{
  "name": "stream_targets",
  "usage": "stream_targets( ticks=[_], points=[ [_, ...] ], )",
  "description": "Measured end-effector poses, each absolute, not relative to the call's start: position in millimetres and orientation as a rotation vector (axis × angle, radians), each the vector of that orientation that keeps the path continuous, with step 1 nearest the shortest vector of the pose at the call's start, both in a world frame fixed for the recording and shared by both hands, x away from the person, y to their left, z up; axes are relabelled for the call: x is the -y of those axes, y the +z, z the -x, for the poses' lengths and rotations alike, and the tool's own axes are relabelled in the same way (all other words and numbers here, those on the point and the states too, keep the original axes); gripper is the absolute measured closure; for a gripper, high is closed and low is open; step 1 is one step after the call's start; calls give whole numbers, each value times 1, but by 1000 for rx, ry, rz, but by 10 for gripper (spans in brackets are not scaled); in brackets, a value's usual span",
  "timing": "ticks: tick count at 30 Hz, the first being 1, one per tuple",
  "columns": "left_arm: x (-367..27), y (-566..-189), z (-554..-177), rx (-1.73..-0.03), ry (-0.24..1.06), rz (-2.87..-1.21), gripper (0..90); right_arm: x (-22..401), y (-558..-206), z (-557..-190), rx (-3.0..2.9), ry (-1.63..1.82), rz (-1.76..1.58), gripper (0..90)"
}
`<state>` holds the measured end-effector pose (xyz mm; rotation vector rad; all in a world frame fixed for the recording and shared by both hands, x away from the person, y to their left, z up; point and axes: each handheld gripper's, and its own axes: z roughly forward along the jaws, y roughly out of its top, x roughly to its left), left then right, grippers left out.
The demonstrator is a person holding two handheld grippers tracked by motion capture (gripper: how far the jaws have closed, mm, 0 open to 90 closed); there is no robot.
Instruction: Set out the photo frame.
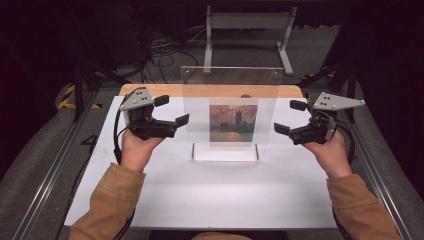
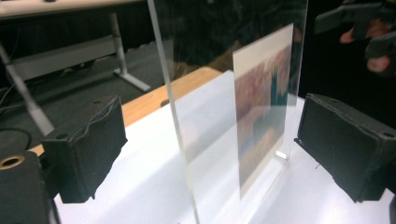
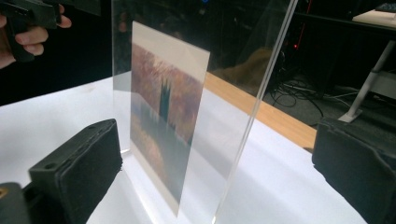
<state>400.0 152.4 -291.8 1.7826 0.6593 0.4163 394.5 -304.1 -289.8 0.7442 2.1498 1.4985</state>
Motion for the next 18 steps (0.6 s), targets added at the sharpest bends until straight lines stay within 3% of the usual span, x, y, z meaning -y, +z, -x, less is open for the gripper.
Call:
stream_targets(
  ticks=[18],
  points=[
    [-202,-336,-353,-658,420,-1870,57,341,-321,-360,-2198,1455,-814,0]
  ],
)
